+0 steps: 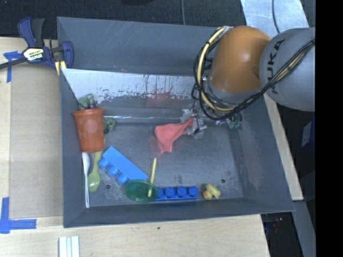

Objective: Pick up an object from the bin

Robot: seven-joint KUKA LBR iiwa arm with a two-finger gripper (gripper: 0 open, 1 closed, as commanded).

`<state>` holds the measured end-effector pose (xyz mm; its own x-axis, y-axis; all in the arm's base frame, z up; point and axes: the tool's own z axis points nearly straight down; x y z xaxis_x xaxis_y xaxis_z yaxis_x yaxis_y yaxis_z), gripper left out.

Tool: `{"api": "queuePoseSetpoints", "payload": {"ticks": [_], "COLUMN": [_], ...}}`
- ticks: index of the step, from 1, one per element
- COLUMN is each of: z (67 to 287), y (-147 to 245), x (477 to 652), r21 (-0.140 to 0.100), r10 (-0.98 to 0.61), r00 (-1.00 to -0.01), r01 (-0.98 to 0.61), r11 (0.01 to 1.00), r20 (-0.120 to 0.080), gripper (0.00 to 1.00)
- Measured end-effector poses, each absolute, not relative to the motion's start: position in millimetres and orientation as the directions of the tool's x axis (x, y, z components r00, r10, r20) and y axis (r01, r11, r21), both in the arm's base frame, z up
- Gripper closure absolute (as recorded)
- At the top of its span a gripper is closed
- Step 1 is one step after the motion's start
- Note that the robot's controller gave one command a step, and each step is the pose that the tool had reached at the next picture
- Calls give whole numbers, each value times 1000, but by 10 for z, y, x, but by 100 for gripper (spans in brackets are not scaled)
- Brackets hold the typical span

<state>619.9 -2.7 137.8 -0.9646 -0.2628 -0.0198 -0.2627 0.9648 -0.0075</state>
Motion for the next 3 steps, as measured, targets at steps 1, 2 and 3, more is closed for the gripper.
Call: {"api": "queuePoseSetpoints", "payload": {"ticks": [1, 2, 3], "z": [949, 977, 1767], "y": [-119, -342, -251], "x": [6145, 6108, 5868], "r21": [-8, -7, -8], "r10": [-523, -582, -583], "r00": [-852, -813, -813], "r01": [-523, -582, -583], "r11": [852, 813, 813], "r20": [-15, -1, -8], "gripper": [100, 100, 100]}}
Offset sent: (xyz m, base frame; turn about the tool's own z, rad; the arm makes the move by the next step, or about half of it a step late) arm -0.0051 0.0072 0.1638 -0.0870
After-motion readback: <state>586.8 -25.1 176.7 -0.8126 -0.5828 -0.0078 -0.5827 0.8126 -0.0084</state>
